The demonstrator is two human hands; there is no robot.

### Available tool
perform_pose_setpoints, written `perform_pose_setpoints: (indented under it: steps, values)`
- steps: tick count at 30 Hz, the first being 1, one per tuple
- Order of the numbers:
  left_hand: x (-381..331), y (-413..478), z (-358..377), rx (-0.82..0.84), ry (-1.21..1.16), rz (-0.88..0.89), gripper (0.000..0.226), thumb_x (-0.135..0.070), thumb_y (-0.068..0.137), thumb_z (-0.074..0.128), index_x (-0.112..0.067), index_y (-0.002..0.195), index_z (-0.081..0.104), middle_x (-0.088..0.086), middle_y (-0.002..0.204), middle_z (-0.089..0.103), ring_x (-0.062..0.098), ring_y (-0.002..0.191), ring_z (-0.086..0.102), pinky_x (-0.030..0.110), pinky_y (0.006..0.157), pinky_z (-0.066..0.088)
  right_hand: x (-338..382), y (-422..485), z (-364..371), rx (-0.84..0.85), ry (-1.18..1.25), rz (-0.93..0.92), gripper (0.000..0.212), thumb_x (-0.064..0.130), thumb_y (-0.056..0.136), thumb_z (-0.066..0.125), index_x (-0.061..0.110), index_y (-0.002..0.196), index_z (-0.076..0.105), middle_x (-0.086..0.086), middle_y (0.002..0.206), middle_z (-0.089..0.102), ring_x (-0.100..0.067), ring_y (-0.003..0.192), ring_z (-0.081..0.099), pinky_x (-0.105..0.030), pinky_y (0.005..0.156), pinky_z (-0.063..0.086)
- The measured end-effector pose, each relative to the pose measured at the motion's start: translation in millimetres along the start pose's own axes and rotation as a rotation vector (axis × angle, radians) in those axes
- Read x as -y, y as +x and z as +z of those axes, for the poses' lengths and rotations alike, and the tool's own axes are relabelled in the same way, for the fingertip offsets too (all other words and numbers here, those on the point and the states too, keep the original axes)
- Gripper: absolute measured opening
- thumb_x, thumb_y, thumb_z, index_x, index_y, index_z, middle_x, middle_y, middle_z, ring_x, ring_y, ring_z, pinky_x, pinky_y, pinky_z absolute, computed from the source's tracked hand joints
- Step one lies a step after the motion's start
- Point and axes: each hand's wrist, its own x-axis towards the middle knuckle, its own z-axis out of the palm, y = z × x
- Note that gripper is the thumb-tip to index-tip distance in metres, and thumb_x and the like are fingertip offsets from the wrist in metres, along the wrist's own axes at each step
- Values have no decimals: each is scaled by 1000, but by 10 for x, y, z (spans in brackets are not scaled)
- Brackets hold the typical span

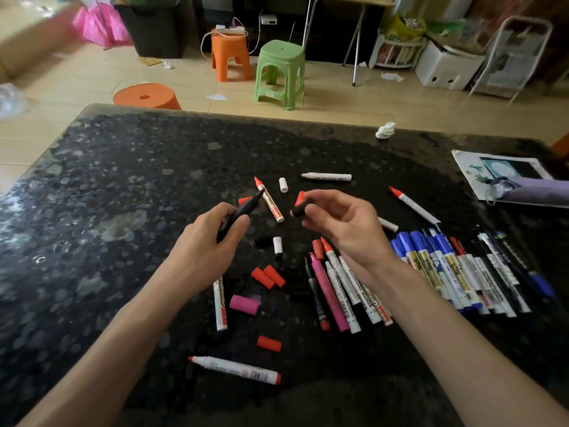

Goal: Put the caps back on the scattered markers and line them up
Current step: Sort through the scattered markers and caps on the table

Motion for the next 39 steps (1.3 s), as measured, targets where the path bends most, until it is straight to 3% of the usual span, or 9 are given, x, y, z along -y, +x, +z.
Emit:
perform_pose_setpoints:
  steps: [3, 7, 11, 15, 17, 21, 29, 33, 39]
  values:
    - [-15, -15, 9, -5, -18, 38, 16, -40, 103, 53, -29, 93, 60, -5, 66, 56, 8, 55, 49, 29, 54, 34, 193, -433, -91, 77, 291, 147, 24, 5, 93, 63, 4, 117, 64, -22, 115, 75, -36, 110, 74, -31, 86, 62]
    - [-63, -63, 50, 49, -92, 135, 21, -40, 102, 54, -24, 97, 66, -8, 64, 52, 6, 52, 44, 28, 54, 35, 278, -660, -152, 101, 325, 199, 26, 6, 98, 58, 7, 124, 65, -17, 113, 75, -30, 102, 74, -32, 85, 61]
    - [-130, -125, 113, 216, -118, 253, 17, -34, 104, 54, -31, 107, 70, 3, 73, 60, 8, 58, 49, 31, 56, 40, 221, -750, -197, 45, 22, 175, 31, 11, 107, 54, 23, 128, 72, -3, 99, 70, -15, 89, 64, -28, 84, 55]
    - [-99, -142, 169, 279, -66, 299, 17, -32, 101, 61, -33, 114, 72, -11, 86, 70, 8, 80, 65, 29, 73, 49, 164, -774, -236, -116, -348, 47, 30, 14, 91, 78, 25, 118, 71, 5, 100, 77, -6, 90, 75, -20, 82, 58]
    - [-86, -136, 172, 278, -53, 295, 21, -32, 100, 62, -33, 117, 73, -14, 95, 73, 7, 92, 68, 29, 82, 52, 166, -776, -279, -140, -382, 11, 25, 10, 86, 82, 23, 107, 74, 12, 101, 77, -2, 96, 74, -15, 85, 56]
    - [-58, -116, 190, 260, -22, 290, 23, -34, 98, 65, -37, 119, 73, -17, 102, 73, 3, 99, 67, 34, 90, 53, 170, -785, -331, -111, -407, -44, 30, 2, 90, 77, 21, 113, 77, 17, 105, 77, 0, 102, 73, -12, 88, 54]
    - [-62, -122, 231, 273, -9, 300, 24, -31, 98, 66, -33, 119, 74, -28, 93, 69, -5, 87, 64, 13, 74, 42, 120, -794, -286, -69, -479, -111, 30, 7, 89, 80, 23, 114, 77, 11, 105, 78, -4, 104, 73, -22, 93, 58]
    - [-54, -120, 233, 288, 4, 317, 24, -35, 97, 65, -35, 120, 74, -18, 96, 71, 3, 94, 67, 23, 81, 49, 100, -804, -256, -25, -512, -127, 30, 8, 89, 80, 23, 115, 77, 11, 107, 78, -5, 106, 73, -25, 95, 58]
    - [-34, -129, 293, 296, 56, 332, 19, -36, 100, 62, -39, 115, 74, -13, 91, 68, 8, 86, 64, 29, 75, 46, 38, -851, -205, -31, -536, -132, 28, 9, 86, 82, 24, 110, 81, 13, 100, 79, 0, 95, 74, -17, 89, 57]
